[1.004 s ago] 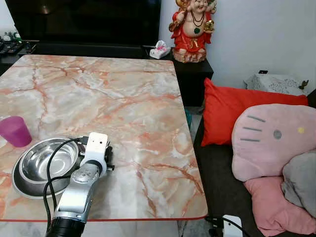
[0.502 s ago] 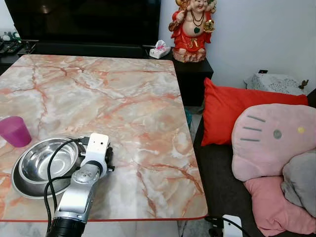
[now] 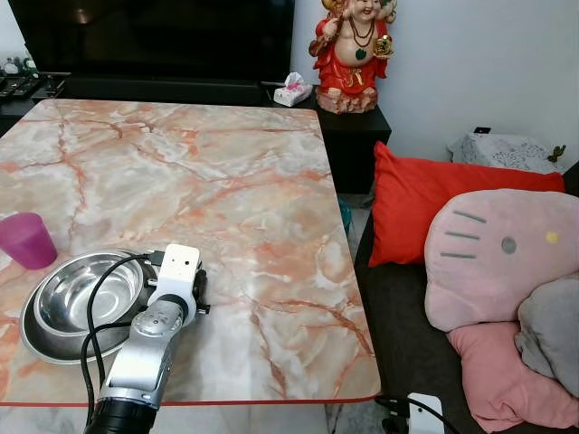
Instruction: Setting the table
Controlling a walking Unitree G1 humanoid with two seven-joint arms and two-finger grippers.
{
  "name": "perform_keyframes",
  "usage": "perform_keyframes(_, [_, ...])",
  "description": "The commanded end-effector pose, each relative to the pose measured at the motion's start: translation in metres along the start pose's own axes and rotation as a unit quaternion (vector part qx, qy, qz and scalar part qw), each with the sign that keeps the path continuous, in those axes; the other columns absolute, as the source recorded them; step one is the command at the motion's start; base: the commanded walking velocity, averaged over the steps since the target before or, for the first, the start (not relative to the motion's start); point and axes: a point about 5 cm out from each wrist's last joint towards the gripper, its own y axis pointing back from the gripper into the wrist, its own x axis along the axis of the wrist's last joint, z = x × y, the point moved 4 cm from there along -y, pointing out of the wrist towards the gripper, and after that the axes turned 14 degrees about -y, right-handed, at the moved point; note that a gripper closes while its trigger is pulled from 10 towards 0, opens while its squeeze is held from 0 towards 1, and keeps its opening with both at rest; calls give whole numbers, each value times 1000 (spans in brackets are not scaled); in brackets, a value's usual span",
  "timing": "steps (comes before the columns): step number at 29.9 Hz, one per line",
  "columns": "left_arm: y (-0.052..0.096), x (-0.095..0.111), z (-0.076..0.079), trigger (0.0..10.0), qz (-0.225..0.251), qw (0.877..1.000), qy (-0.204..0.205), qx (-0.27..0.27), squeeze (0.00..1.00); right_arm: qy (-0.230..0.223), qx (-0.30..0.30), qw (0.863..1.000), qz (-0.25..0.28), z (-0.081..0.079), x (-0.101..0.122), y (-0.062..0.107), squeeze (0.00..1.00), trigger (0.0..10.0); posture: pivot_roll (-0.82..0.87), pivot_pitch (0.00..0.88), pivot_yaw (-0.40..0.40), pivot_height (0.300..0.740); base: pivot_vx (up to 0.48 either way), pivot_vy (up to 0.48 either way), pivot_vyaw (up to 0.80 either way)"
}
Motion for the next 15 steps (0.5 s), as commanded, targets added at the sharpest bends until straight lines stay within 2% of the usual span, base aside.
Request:
perform_keyframes(1, [-1, 3, 2, 10000, 6, 1000, -5, -3, 475, 4, -2, 1000, -1, 2, 2, 0, 0, 10000, 96, 16, -75, 740, 0, 0, 0])
perform_keyframes(8, [-1, 3, 2, 10000, 7, 1000, -6, -3, 475, 4, -2, 1000, -1, 2, 1, 0, 0, 10000, 96, 17, -75, 740, 0, 0, 0])
perform_keyframes(15, [-2, 5, 2, 10000, 9, 1000, -11, -3, 408, 4, -2, 1000, -1, 2, 2, 0, 0, 10000, 96, 16, -74, 740, 0, 0, 0])
